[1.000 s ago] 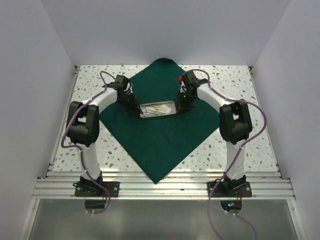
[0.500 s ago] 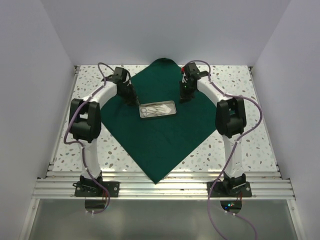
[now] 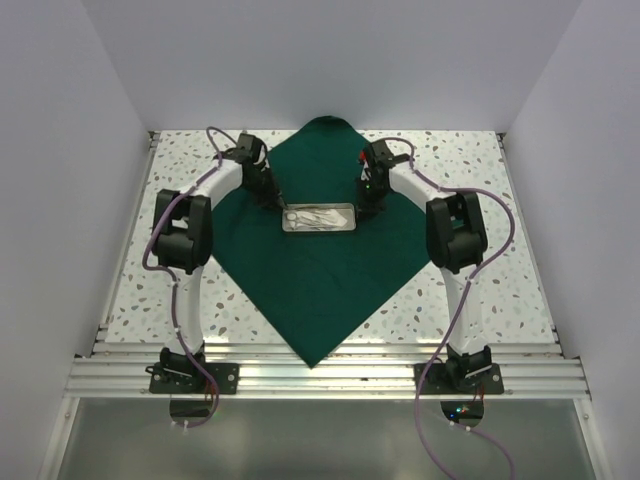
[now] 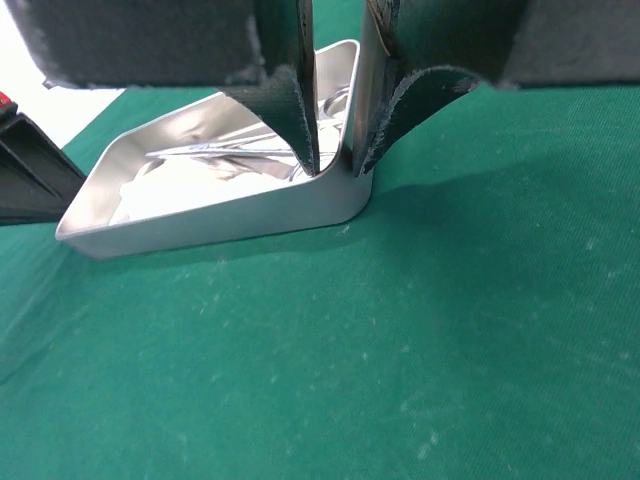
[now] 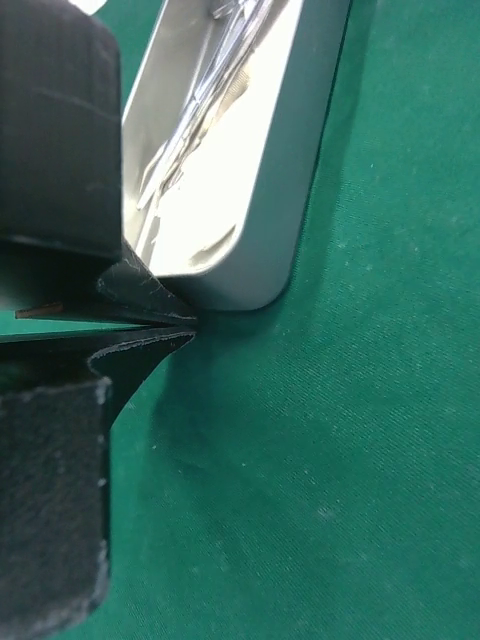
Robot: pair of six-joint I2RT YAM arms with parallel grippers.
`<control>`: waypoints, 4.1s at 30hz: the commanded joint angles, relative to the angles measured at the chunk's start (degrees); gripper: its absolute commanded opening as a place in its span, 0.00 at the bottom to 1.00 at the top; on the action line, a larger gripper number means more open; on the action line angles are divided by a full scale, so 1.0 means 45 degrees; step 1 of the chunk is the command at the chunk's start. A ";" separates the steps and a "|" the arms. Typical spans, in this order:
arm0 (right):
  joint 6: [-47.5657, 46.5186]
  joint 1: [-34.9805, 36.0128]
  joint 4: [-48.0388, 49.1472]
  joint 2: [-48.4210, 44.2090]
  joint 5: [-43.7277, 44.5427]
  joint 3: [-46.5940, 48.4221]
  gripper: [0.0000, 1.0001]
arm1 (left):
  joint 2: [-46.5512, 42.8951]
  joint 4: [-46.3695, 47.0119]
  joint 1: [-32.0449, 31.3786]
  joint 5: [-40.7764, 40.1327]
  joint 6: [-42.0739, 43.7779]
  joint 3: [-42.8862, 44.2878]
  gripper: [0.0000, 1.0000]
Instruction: Prepare the surgical pack
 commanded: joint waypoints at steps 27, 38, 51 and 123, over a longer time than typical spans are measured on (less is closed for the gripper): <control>0.0466 0.0275 0.0660 -0.2690 -0.1004 -0.2070 0.07 | -0.0796 -0.0100 -0.0178 0.0091 0.0007 -0.0428 0.33; -0.0666 0.0236 -0.0841 -0.5165 0.1222 -0.2850 0.13 | -0.1946 -0.1272 0.0679 -0.0224 0.0867 -0.0192 0.61; -0.1900 0.4722 -0.2761 -0.8723 -0.1393 -0.6695 0.58 | -0.7999 -0.1547 0.1676 -0.1024 0.1378 -0.5440 0.65; -0.2679 0.4769 0.1087 -0.1130 0.4621 0.4177 0.00 | -1.1382 -0.2270 0.2478 -0.5067 -0.0498 -0.6480 0.66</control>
